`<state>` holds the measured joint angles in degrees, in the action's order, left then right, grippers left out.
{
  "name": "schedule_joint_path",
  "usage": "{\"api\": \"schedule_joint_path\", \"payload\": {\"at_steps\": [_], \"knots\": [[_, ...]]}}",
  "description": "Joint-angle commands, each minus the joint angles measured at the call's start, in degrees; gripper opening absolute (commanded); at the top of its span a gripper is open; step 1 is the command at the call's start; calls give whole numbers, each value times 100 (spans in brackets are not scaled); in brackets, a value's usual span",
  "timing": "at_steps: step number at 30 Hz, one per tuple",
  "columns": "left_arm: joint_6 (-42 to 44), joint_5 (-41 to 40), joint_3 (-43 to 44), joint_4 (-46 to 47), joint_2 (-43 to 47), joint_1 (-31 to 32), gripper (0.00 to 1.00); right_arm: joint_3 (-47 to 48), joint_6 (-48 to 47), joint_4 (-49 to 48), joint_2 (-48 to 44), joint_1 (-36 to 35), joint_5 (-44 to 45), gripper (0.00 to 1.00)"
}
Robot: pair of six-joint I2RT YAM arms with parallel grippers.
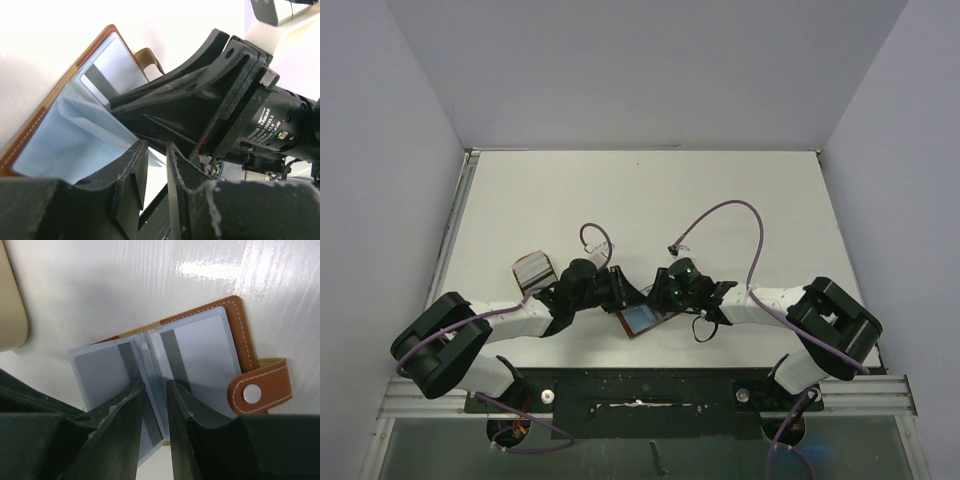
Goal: Put the credit cards into the card holder
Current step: Turn over the card slot in the card holder.
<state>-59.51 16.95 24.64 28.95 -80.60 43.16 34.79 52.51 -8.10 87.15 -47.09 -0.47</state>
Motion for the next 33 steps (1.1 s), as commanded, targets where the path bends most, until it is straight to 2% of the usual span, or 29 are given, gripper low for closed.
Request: {"api": "schedule_joint_path", "payload": {"at_steps": [1,6,17,23,30,33], "knots": [[128,-114,279,172,-114,44,21,-114,-85,25,-359,-88,109,29],[296,-214,442,116,-321,44,21,-7,-227,707,-770,-90,655,39],[397,-281,1058,-10,-911,172,21,-150,-443,1670,-2028,22,1224,46],[455,-898,1076,-266,-610,241,21,-372,-489,1638,-2459,81,1092,47],[827,-1499,1280,-1918,-158,228,22,-267,-676,1582,-2277,107,1004,49],[791,-1729,1140,-2357,163,228,24,-131,-878,1552,-1985,191,918,51]]}}
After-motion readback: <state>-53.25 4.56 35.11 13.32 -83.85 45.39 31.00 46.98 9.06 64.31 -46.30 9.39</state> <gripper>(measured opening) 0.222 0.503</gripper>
